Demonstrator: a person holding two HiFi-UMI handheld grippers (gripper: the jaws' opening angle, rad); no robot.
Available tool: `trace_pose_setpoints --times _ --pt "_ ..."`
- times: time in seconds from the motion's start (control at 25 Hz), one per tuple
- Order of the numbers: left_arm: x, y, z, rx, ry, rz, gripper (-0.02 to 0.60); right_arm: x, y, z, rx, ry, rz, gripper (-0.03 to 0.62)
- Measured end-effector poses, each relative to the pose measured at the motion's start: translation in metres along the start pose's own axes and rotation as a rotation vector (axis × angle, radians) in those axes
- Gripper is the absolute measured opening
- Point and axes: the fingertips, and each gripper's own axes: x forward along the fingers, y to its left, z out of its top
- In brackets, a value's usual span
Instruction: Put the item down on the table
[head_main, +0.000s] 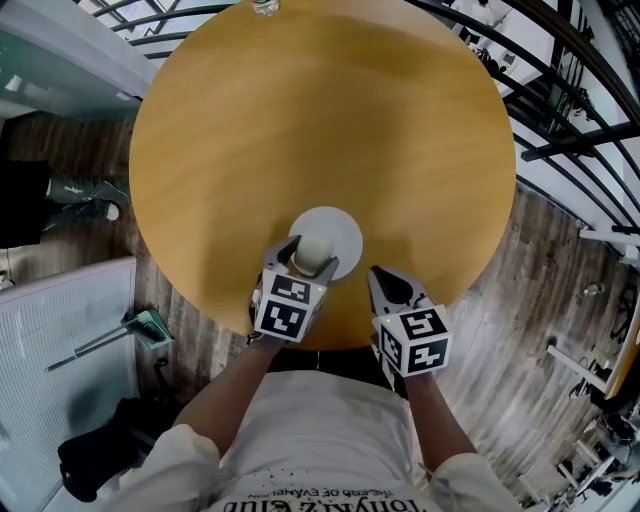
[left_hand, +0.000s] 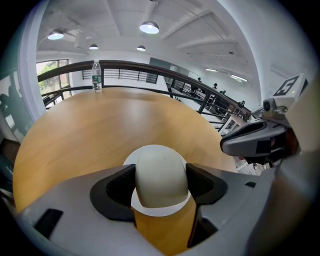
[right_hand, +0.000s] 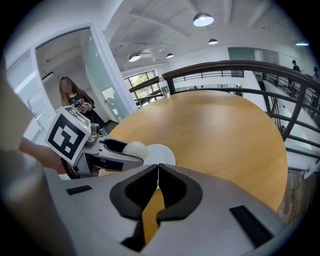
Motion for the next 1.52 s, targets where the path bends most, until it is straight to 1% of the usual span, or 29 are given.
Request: trace_pose_setpoints --times 0.52,1.08,1.36,1.52 --pt "0.03 0.002 -0.013 0.041 0.075 0.026 0.33 -0.001 -0.006 -0.012 0.016 0.015 -0.003 0.026" --pt "0.052 0.005 -0.021 0.097 0.143 0.041 0.33 0.0 -0.007 -0.013 0.027 0.02 -0.001 0.026" --pt "0.056 0.004 -0.026 0.161 0.171 0.076 0.33 -0.001 -0.009 -0.012 0.028 0.015 0.0 0.026" --pt "0.057 0.004 -0.027 0.165 0.178 0.09 0.33 -0.001 -0.009 -0.009 0.026 0.009 0.003 0.026"
